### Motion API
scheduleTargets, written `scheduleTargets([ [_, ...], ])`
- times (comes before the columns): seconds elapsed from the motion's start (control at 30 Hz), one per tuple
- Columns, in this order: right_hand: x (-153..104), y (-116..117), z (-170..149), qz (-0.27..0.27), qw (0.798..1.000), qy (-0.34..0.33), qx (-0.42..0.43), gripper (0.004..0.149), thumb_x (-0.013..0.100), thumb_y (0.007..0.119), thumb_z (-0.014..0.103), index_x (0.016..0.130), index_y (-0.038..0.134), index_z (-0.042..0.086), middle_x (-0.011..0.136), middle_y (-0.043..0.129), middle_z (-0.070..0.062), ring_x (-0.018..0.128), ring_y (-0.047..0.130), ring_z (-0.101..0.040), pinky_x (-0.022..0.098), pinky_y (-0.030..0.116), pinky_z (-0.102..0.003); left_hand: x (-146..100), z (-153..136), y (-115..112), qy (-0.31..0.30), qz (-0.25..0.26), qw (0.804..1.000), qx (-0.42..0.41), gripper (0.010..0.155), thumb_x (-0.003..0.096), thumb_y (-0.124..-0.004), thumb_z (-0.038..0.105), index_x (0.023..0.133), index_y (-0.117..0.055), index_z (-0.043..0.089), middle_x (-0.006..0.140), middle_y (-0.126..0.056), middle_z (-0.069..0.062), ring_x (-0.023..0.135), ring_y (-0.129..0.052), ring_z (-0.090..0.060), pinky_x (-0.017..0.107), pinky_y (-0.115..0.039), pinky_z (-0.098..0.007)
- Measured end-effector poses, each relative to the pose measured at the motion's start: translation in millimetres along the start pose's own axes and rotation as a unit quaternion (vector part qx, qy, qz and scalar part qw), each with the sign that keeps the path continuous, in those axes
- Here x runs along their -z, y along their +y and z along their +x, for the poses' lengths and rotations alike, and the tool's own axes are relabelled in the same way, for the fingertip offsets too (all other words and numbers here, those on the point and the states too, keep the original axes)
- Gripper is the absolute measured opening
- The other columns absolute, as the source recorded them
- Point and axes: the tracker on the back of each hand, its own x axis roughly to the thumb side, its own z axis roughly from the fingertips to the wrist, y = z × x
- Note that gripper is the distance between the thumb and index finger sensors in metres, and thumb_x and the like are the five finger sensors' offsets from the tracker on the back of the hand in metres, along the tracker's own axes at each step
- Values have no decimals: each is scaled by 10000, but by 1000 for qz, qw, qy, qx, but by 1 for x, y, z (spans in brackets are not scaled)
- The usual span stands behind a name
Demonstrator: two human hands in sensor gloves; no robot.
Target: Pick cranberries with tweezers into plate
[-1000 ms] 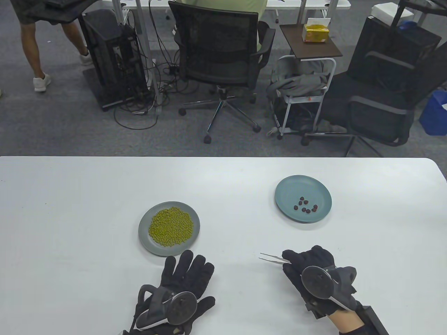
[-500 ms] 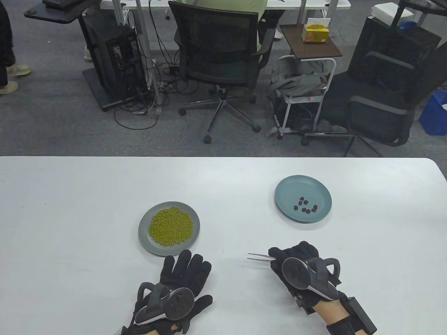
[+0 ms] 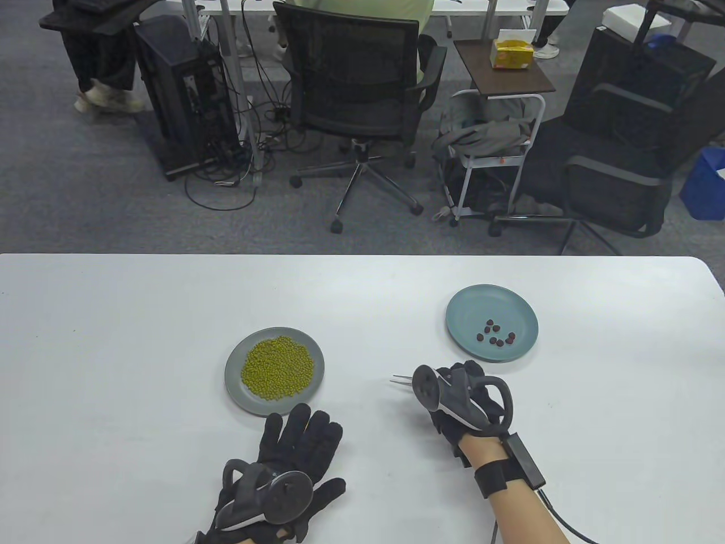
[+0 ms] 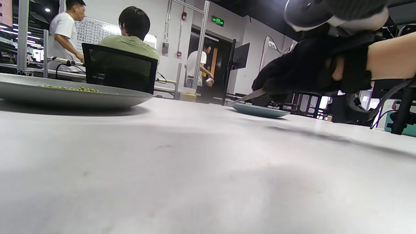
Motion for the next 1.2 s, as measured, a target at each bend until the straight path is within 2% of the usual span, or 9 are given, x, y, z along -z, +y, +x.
scheduleTargets([
  [0.2, 9, 8, 19, 0, 998, -2, -58, 485, 355, 717, 516, 815, 764, 371, 614, 939, 182, 682, 925, -129, 712, 568, -462, 0, -1, 1, 0, 0, 1000, -3, 851, 426, -641, 699, 1062, -174, 380, 1134, -291, 56, 1111, -187, -305, 758, -169, -624],
  [0.33, 18, 14, 29, 19, 995, 17, -99, 500, 340, 734, 538, 809, 776, 369, 590, 976, 171, 652, 945, -131, 706, 581, -454, 0, -1, 2, 0, 1, 1000, -2, 861, 423, -650, 697, 1059, -165, 378, 1133, -283, 55, 1109, -177, -303, 759, -165, -624],
  [0.43, 21, 20, 33, 37, 991, 37, -122, 533, 331, 735, 557, 838, 733, 391, 689, 950, 152, 681, 925, -146, 709, 567, -452, 0, -1, 2, 0, 1, 1000, -3, 864, 422, -654, 695, 1059, -165, 375, 1133, -285, 55, 1108, -177, -304, 759, -164, -623],
  [0.53, 18, 18, 31, 44, 993, 47, -100, 560, 340, 712, 565, 871, 700, 386, 754, 918, 125, 677, 927, -159, 704, 572, -453, -1, -3, 2, 0, -1, 1000, -2, 861, 421, -653, 695, 1059, -170, 377, 1133, -287, 58, 1109, -179, -303, 759, -164, -623],
  [0.63, 10, 7, 26, 32, 996, 41, -69, 557, 353, 681, 561, 884, 679, 396, 804, 881, 127, 736, 898, -164, 720, 551, -457, -2, -8, 3, 5, 2, 1000, -5, 855, 426, -650, 689, 1059, -170, 374, 1132, -290, 57, 1108, -181, -303, 758, -166, -623],
  [0.87, -31, -36, -3, -32, 997, 12, 63, 536, 374, 640, 547, 891, 661, 408, 887, 808, 130, 836, 830, -181, 750, 503, -469, -2, -9, 4, 7, 3, 1000, -5, 868, 425, -646, 695, 1057, -151, 363, 1133, -284, 54, 1109, -175, -304, 759, -163, -624],
  [1.03, -62, -54, -21, -68, 994, -2, 83, 548, 372, 639, 557, 899, 646, 412, 909, 785, 131, 857, 809, -183, 758, 488, -472, -3, -7, 5, 6, 9, 1000, -2, 870, 422, -647, 698, 1057, -152, 367, 1134, -285, 56, 1109, -176, -304, 758, -163, -625],
  [1.2, -104, -63, -31, -114, 987, -46, 99, 552, 371, 638, 573, 902, 636, 425, 951, 733, 132, 896, 765, -182, 771, 457, -476, -3, -6, 4, 7, 9, 1000, 1, 870, 421, -648, 699, 1058, -157, 368, 1134, -284, 55, 1110, -175, -301, 758, -162, -625],
])
